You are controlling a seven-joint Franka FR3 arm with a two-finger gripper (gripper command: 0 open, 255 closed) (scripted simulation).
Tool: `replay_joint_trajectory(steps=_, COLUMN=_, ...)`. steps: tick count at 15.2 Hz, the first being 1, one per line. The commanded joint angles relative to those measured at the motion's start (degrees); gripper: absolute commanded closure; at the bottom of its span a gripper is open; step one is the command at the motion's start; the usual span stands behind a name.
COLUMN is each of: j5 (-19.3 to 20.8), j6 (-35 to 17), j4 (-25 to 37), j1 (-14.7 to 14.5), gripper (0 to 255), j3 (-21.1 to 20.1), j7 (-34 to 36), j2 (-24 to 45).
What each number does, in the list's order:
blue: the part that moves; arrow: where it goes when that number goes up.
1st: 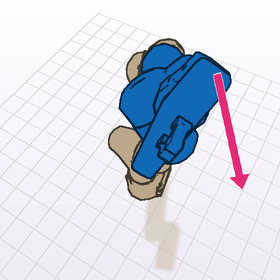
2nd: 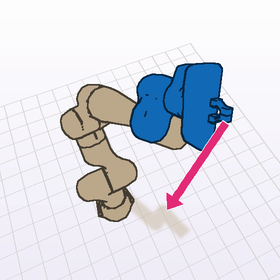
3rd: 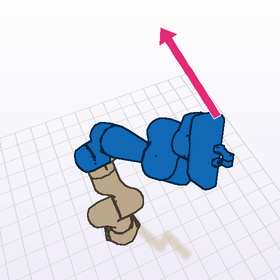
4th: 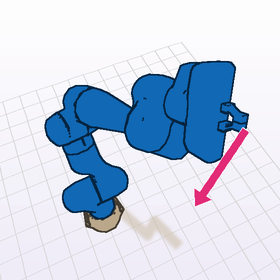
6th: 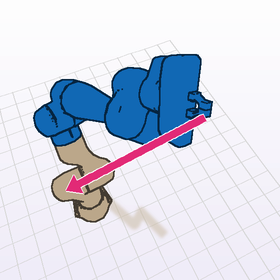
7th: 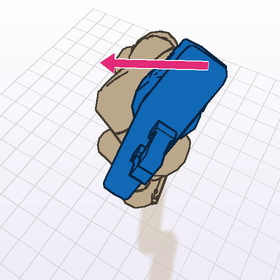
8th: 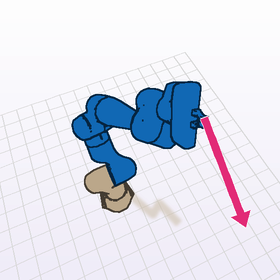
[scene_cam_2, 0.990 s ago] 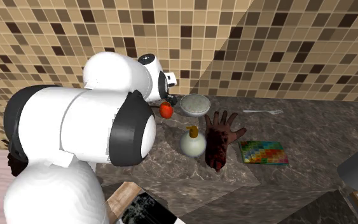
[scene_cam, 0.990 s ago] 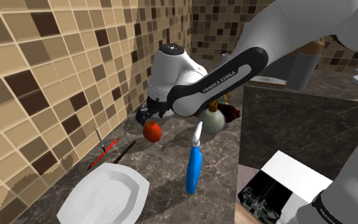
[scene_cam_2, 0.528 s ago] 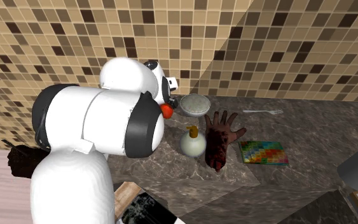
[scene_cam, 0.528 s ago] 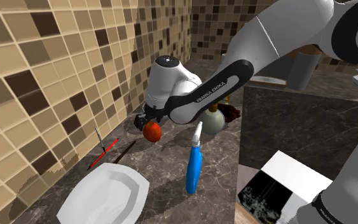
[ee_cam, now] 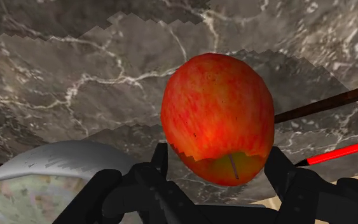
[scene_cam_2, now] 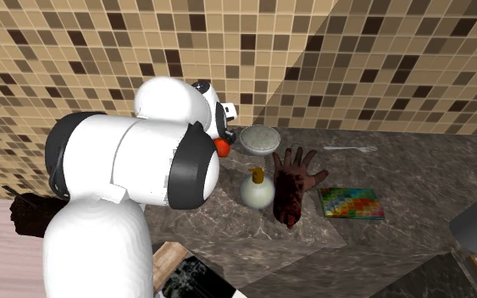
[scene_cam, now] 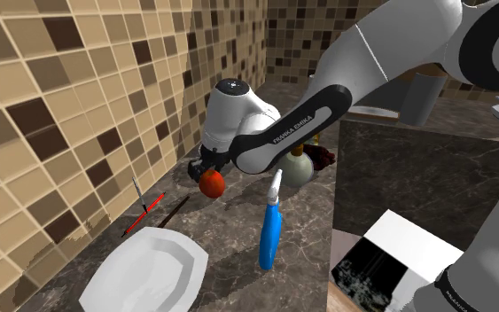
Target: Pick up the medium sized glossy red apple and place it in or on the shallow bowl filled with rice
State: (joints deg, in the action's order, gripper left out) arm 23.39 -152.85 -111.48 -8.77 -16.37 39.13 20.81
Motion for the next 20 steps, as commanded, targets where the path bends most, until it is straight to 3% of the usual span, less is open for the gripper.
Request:
replay_joint_trajectory(steps=1, j5=0.01, j6=0.12, j4=-0.06, j1=0.05, gripper=255, j3=0.07, j7=0.00, j2=0.05)
replay_joint_trajectory(steps=9, j5=0.02, j6=0.11, j4=-0.05, j1=0.04, gripper=255, j3=0.07, j7=0.00, j2=0.06)
replay_joint_trajectory(steps=20, j5=-4.54, j6=6.69, j4=2.24, j1=1.64, gripper=255, j3=-2.31, j7=-3.95, j2=-4.56)
